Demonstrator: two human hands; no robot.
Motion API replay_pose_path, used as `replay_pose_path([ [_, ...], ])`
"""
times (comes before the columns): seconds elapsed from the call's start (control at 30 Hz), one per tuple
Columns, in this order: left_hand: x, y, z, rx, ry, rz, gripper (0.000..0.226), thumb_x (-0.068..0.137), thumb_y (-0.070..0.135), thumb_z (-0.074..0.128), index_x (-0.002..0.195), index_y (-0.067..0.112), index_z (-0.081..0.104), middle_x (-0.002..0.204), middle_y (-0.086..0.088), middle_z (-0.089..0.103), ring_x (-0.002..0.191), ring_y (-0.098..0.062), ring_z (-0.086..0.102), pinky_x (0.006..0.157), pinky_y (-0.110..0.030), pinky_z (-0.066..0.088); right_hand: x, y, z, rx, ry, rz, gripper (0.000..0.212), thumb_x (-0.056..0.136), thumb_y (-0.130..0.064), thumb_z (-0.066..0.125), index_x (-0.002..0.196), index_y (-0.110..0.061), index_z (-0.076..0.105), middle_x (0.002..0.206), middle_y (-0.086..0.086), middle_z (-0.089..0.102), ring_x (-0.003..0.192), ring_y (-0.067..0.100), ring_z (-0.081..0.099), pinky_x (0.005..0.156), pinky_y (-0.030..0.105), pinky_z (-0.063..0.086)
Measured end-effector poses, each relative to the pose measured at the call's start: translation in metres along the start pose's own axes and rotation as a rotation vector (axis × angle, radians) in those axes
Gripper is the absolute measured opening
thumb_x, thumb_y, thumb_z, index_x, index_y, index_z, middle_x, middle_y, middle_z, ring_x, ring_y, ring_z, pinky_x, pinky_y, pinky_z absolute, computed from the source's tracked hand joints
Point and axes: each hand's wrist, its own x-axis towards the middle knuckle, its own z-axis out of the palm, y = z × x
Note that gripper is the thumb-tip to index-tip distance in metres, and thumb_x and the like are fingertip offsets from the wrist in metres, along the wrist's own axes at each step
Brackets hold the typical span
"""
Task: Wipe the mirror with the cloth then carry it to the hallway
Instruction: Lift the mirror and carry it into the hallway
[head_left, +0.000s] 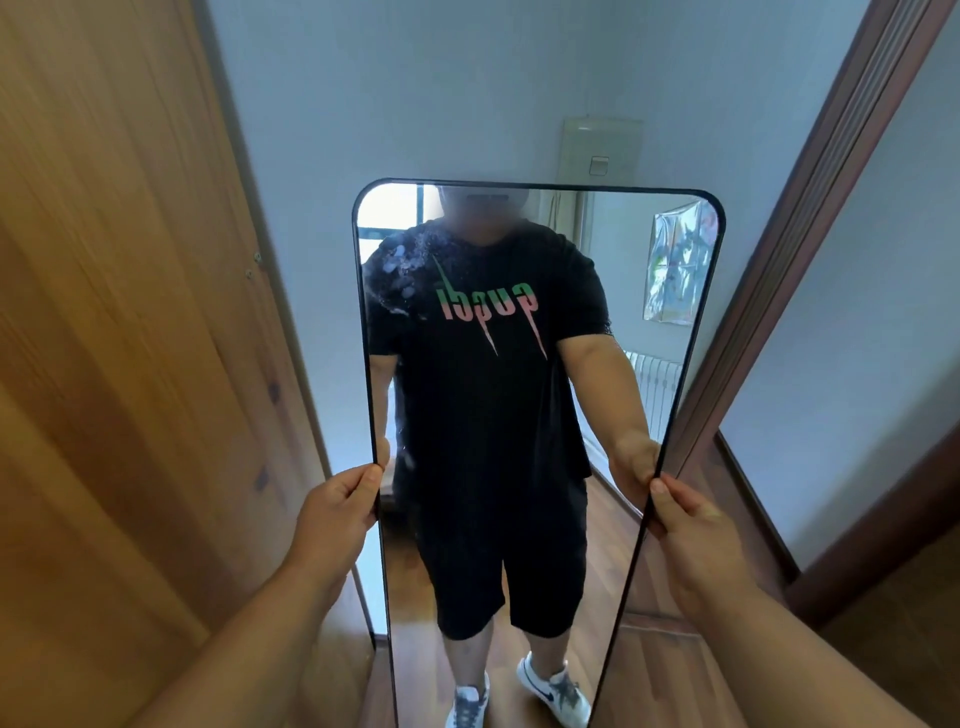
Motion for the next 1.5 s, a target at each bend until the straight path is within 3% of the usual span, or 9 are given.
replay_pose_path([
  [0.27,0.023,-0.005,0.011,0.029,0.012,-0.010,0.038,0.115,0.047,0.058,0.084,0.032,0.073,0.116,-0.027,0.078,0.114,-0.047,0.074,0.087,-0.034,0.060,0.025,0.004,0.009,-0.143,0.005,0.004,0.018,0.105,-0.050,0.062,0.099,-0.060,0.077,0.111,-0.019,0.079,0.112,0.018,0.074,0.103,0.047,0.059],
  [0.4,0.030,-0.002,0.013,0.050,0.027,-0.011,0.034,0.115,0.047,0.058,0.087,0.037,0.075,0.107,-0.010,0.081,0.107,-0.035,0.076,0.090,-0.034,0.063,0.036,0.009,0.013,-0.201,-0.001,-0.010,0.032,0.108,-0.049,0.058,0.130,-0.034,0.076,0.112,-0.009,0.080,0.109,0.022,0.075,0.105,0.053,0.059],
  [0.5,0.035,0.000,0.015,0.064,0.029,-0.021,0.032,0.115,0.047,0.057,0.090,0.038,0.074,0.104,0.000,0.079,0.104,-0.027,0.075,0.083,-0.027,0.059,0.043,0.009,0.017,-0.144,-0.062,-0.012,0.035,0.107,-0.046,0.062,0.129,-0.023,0.077,0.108,0.001,0.082,0.104,0.026,0.077,0.100,0.052,0.061],
  [0.73,0.048,0.000,0.019,0.093,-0.001,-0.051,0.050,0.114,0.054,0.054,0.097,0.010,0.069,0.110,-0.035,0.071,0.087,-0.031,0.064,0.078,-0.034,0.057,0.064,0.009,0.037,-0.123,0.056,0.073,0.042,0.115,-0.032,0.052,0.149,-0.011,0.063,0.119,0.008,0.070,0.112,0.031,0.069,0.110,0.047,0.054],
  [0.9,0.054,0.004,0.023,0.127,0.004,-0.051,0.048,0.113,0.057,0.055,0.096,0.013,0.066,0.113,-0.037,0.070,0.086,-0.029,0.061,0.070,-0.029,0.054,0.066,0.011,0.033,-0.078,0.085,0.061,0.038,0.111,-0.033,0.060,0.142,-0.015,0.070,0.108,-0.004,0.076,0.102,0.018,0.072,0.090,0.033,0.057],
  [1.17,0.066,0.003,0.028,0.202,0.017,-0.036,0.043,0.119,0.047,0.048,0.108,0.015,0.075,0.081,-0.004,0.063,0.078,-0.020,0.060,0.063,-0.025,0.048,0.077,0.009,0.036,-0.099,0.064,0.092,0.038,0.111,-0.037,0.060,0.142,-0.019,0.070,0.118,0.003,0.075,0.113,0.028,0.071,0.109,0.049,0.056],
  [1.3,0.069,0.006,0.030,0.215,0.019,-0.027,0.047,0.120,0.044,0.048,0.124,0.009,0.078,0.091,-0.012,0.069,0.081,-0.022,0.063,0.073,-0.034,0.056,0.079,0.011,0.036,-0.078,0.075,0.109,0.038,0.109,-0.040,0.063,0.139,-0.019,0.072,0.118,-0.001,0.076,0.113,0.024,0.071,0.106,0.045,0.058],
  [1.4,0.070,0.006,0.032,0.204,0.014,-0.021,0.054,0.120,0.041,0.047,0.134,-0.005,0.072,0.118,-0.033,0.072,0.100,-0.041,0.071,0.109,-0.060,0.059,0.076,0.011,0.037,-0.070,0.094,0.097,0.037,0.109,-0.040,0.063,0.138,-0.020,0.073,0.114,-0.003,0.076,0.111,0.024,0.072,0.101,0.041,0.058],
  [1.5,0.072,0.006,0.032,0.214,0.014,-0.019,0.054,0.120,0.041,0.047,0.135,-0.004,0.072,0.134,-0.033,0.072,0.090,-0.031,0.066,0.114,-0.062,0.056,0.077,0.010,0.039,-0.051,0.091,0.100,0.034,0.110,-0.036,0.062,0.138,-0.020,0.073,0.109,-0.005,0.076,0.105,0.020,0.073,0.090,0.035,0.059],
])
